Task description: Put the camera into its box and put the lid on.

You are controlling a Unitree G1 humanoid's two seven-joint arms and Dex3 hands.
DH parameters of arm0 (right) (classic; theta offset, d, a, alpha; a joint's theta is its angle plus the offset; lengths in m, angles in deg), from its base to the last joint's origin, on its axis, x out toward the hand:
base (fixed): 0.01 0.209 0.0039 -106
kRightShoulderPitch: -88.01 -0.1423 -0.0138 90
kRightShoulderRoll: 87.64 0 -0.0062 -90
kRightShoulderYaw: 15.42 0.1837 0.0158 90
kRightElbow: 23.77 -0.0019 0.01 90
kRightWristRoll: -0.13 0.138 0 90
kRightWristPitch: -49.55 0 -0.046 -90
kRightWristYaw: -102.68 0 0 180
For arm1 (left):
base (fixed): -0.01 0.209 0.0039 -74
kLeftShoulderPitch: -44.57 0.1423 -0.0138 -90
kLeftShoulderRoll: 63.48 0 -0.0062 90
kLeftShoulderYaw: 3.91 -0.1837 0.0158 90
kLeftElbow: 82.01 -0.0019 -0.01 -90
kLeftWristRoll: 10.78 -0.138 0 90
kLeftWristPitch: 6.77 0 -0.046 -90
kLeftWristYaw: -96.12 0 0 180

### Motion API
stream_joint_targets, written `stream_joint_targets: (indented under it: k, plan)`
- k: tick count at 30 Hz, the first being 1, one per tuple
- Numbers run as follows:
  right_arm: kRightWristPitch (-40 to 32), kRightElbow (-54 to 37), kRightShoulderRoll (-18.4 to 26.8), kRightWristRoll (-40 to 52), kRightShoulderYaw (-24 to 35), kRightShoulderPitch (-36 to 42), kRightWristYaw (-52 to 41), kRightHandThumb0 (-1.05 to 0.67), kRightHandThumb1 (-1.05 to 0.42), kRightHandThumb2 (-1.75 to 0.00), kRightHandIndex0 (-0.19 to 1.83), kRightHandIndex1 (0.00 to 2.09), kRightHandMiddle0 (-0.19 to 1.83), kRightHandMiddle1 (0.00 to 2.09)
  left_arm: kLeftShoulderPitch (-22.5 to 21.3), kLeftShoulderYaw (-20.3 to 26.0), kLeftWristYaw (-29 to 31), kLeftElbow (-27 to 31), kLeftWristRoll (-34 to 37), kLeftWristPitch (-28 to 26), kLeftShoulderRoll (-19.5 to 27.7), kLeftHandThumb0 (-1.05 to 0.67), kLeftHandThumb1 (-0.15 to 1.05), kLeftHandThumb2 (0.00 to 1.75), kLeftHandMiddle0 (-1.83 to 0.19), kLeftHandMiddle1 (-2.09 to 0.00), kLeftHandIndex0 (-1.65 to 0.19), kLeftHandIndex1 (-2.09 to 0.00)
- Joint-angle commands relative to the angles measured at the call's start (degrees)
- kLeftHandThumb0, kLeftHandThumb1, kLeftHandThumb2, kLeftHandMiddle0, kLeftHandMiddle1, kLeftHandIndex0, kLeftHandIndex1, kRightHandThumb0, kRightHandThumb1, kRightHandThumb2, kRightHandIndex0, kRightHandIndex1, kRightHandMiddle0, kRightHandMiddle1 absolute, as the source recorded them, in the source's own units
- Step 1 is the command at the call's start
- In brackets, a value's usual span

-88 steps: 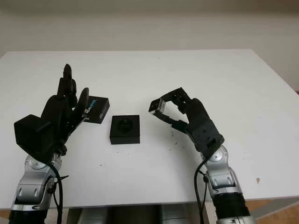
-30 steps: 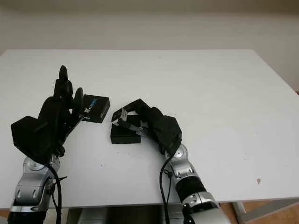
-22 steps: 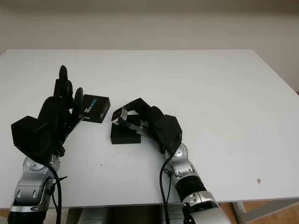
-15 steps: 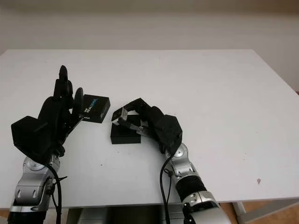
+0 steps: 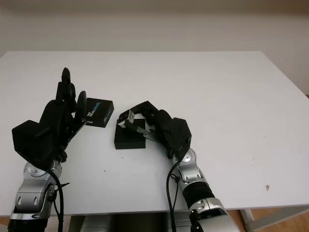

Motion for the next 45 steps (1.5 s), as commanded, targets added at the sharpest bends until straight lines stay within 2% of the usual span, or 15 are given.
stream_joint_targets:
  k: [1, 45]
  plan:
    - [-0.3, -1.4, 0.3, 0.3, 0.3, -0.4, -0.1, -0.5, -1.05, -0.16, 0.15, 0.05, 0.33, 1.81, 0.0, 0.2, 0.1, 0.7, 0.2, 0.1, 0.2, -0.68, 1.05, 0.66, 0.19, 0.0, 0.19, 0.0]
    - [0.4, -0.1, 1.1, -2.8, -1.4, 1.0, 0.3, -0.5, -1.05, -0.17, 0.16, 0.05, 0.32, 1.81, 0.1, 0.3, 0.2, 0.7, 0.0, 0.1, 0.6, -0.7, 1.05, 0.63, 0.19, 0.0, 0.19, 0.0]
